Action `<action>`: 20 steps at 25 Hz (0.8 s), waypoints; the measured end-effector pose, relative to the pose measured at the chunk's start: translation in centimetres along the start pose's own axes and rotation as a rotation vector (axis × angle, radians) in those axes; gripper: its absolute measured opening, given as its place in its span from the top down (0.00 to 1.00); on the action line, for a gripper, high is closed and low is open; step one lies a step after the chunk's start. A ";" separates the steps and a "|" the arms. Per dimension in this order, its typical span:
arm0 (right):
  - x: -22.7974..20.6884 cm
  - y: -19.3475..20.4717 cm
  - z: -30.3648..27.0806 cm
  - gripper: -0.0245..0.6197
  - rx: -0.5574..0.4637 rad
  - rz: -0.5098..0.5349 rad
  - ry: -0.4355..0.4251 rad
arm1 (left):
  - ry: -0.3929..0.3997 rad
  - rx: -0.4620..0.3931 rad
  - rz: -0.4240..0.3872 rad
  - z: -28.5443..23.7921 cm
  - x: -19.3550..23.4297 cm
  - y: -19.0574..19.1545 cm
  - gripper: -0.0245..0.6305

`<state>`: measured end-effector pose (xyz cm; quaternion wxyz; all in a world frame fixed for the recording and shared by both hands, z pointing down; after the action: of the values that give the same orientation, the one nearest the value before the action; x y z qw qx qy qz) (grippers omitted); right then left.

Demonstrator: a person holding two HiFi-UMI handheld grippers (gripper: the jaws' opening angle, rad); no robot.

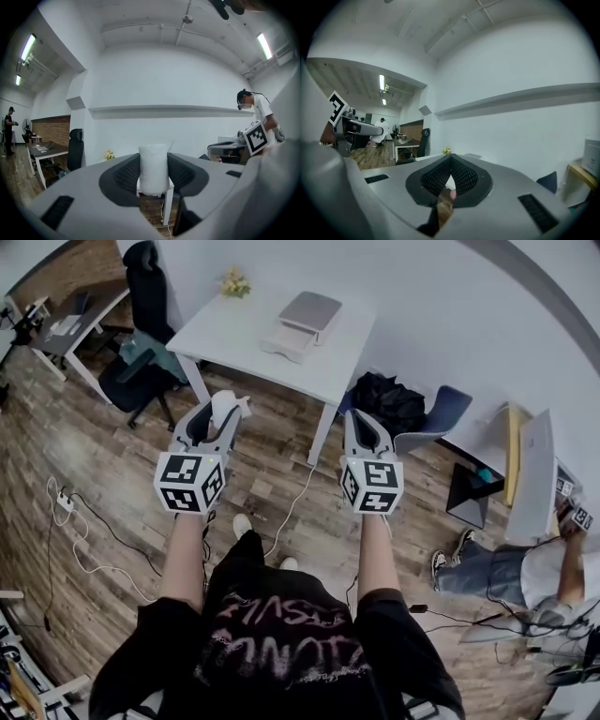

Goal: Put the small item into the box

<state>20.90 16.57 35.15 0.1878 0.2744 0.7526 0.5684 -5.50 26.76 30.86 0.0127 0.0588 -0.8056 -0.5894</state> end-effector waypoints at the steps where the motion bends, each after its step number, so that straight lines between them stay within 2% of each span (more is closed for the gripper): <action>1: -0.1 0.0 -0.4 0.95 0.003 -0.001 0.000 | 0.000 0.000 0.000 -0.4 0.3 -0.1 0.69; 12: -0.7 -2.1 -8.8 0.95 0.009 -0.008 0.036 | 0.033 0.008 -0.005 -7.7 6.3 -1.1 0.69; 20: 0.2 -4.6 -17.2 0.95 0.018 -0.012 0.086 | 0.075 0.010 -0.006 -14.1 14.1 -2.7 0.69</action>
<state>9.57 2.79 35.64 0.1563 0.2466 0.7667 0.5718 -17.98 11.00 31.91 0.0407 0.0834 -0.8074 -0.5827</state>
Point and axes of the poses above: the fingertips, and each gripper's own axes: z backward along the fingers, x to its left, y out of its underside, the point moved 7 cm from there along z, backward along the fingers, and after that the axes turned 12 degrees about x, right-handed, at the moved point
